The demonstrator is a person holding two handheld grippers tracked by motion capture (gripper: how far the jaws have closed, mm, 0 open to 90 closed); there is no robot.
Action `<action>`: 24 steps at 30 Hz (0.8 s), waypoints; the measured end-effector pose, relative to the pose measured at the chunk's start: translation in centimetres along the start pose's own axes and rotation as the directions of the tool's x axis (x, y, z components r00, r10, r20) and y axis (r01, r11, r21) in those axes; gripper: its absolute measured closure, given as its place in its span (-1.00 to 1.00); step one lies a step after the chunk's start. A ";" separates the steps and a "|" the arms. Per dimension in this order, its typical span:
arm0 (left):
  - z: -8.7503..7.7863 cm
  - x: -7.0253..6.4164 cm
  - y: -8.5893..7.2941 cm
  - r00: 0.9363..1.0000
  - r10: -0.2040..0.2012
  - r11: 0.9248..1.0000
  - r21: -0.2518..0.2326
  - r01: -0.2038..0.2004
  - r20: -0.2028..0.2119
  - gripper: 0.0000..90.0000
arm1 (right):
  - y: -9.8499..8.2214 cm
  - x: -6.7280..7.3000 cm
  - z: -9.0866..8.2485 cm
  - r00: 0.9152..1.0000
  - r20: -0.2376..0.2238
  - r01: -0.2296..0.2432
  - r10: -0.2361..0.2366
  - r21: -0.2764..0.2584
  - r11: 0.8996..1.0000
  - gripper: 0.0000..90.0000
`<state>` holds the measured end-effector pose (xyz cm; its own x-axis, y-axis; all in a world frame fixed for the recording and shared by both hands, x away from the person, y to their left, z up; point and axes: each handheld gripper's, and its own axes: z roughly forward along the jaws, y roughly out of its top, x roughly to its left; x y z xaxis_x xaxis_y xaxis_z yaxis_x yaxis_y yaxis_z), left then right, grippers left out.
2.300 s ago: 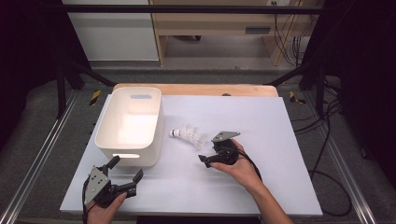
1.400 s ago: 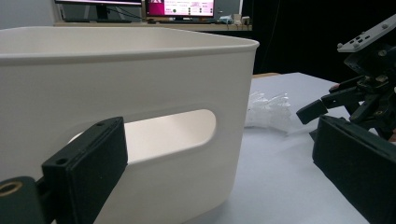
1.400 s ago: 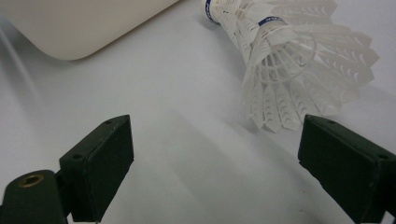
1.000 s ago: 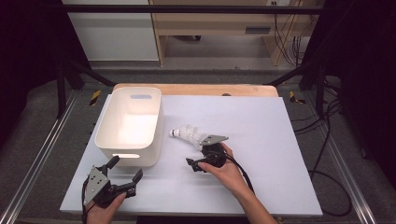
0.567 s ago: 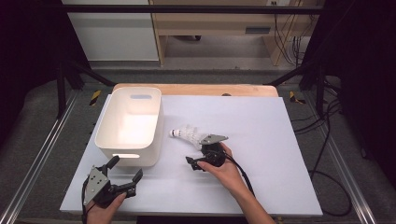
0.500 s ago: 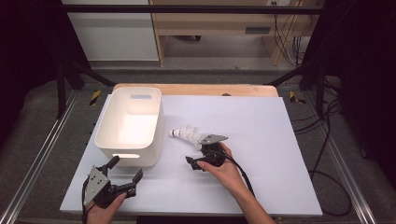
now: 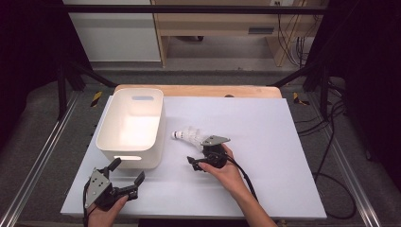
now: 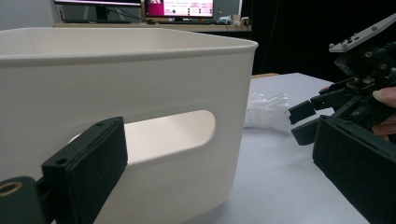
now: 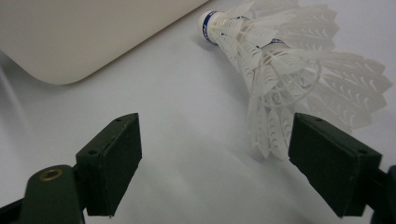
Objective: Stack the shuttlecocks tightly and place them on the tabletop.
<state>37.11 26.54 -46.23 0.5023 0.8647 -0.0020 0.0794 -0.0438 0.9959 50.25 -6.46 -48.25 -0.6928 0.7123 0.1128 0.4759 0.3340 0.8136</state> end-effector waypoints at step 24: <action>0.1 -0.1 0.0 1.000 -0.004 1.000 -0.001 0.004 0.003 -0.93 | 1.0 -0.4 1.5 1.000 0.027 0.016 -0.015 -0.023 1.000 -0.28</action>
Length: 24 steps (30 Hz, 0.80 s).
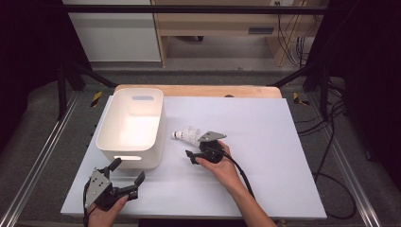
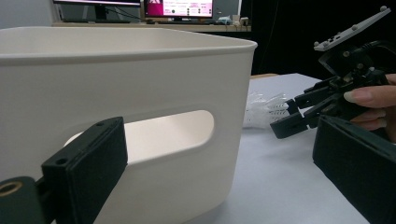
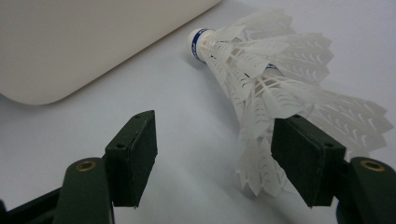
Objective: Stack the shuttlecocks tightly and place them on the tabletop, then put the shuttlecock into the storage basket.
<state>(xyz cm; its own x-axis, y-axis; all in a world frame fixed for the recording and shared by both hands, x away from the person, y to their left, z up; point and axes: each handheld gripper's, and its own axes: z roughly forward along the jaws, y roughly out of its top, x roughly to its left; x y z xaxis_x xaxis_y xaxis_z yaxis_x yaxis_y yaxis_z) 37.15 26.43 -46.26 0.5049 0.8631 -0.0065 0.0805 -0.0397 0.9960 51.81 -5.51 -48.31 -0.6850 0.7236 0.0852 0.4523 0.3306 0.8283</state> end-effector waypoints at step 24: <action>0.0 -0.1 0.0 1.000 0.004 1.000 0.003 -0.004 0.003 -0.93 | 0.5 -0.3 0.9 1.000 0.019 0.010 -0.010 -0.004 1.000 -0.15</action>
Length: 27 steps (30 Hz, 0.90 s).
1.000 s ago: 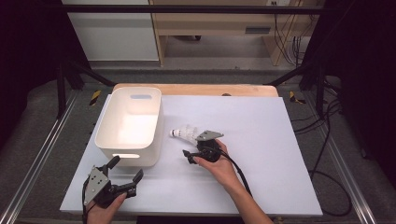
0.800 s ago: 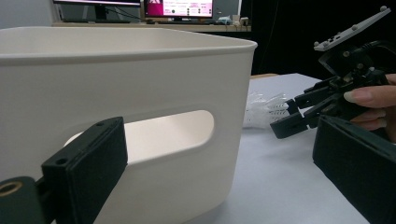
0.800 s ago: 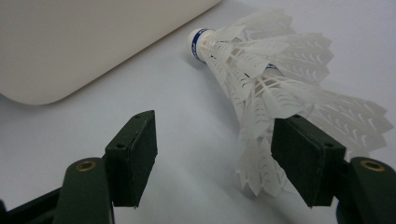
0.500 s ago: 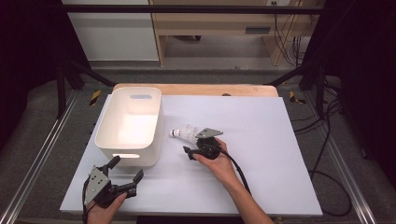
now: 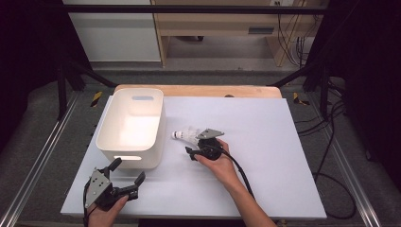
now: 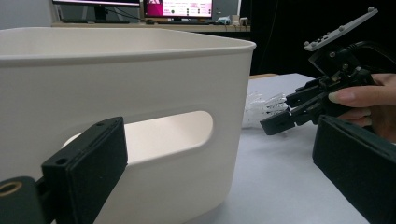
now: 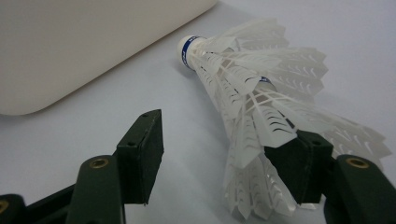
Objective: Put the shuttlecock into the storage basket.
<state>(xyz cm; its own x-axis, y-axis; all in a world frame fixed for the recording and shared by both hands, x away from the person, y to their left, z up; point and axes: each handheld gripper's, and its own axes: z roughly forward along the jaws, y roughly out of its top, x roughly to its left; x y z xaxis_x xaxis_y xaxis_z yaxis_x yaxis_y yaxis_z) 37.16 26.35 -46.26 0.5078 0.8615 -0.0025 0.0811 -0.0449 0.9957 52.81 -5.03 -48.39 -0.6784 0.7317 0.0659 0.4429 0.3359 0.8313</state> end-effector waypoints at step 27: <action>0.0 0.0 0.0 1.000 0.001 1.000 0.000 -0.001 0.001 -0.93 | 0.4 -0.1 0.8 1.000 -0.011 0.020 -0.020 -0.013 1.000 0.08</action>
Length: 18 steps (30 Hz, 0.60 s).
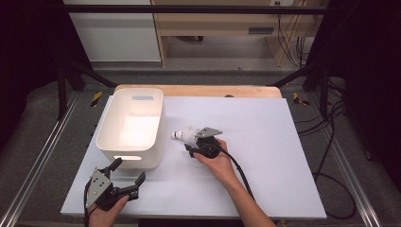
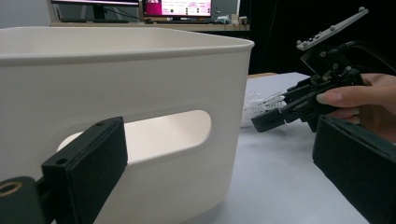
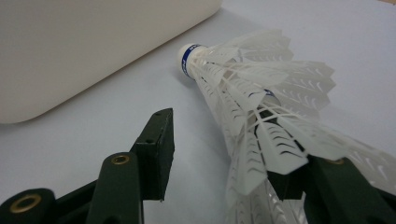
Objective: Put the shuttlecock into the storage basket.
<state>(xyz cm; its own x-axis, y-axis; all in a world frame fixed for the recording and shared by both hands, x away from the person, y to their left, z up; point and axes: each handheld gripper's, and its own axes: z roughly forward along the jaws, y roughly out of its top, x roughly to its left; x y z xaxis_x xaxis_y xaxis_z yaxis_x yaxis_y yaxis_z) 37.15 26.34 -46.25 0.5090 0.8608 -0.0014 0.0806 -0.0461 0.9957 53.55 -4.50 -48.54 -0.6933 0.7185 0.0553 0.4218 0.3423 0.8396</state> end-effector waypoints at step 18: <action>0.0 0.0 0.0 1.000 0.001 1.000 0.001 -0.001 0.003 -0.93 | 0.5 0.2 0.9 1.000 -0.001 0.018 -0.018 0.016 1.000 0.19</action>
<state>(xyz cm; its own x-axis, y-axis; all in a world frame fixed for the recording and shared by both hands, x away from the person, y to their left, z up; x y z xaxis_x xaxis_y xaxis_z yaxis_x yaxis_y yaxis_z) 37.15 26.32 -46.25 0.5117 0.8592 -0.0005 0.0808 -0.0475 0.9956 54.13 -3.65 -48.59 -0.7011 0.7119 0.0405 0.4182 0.3646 0.8320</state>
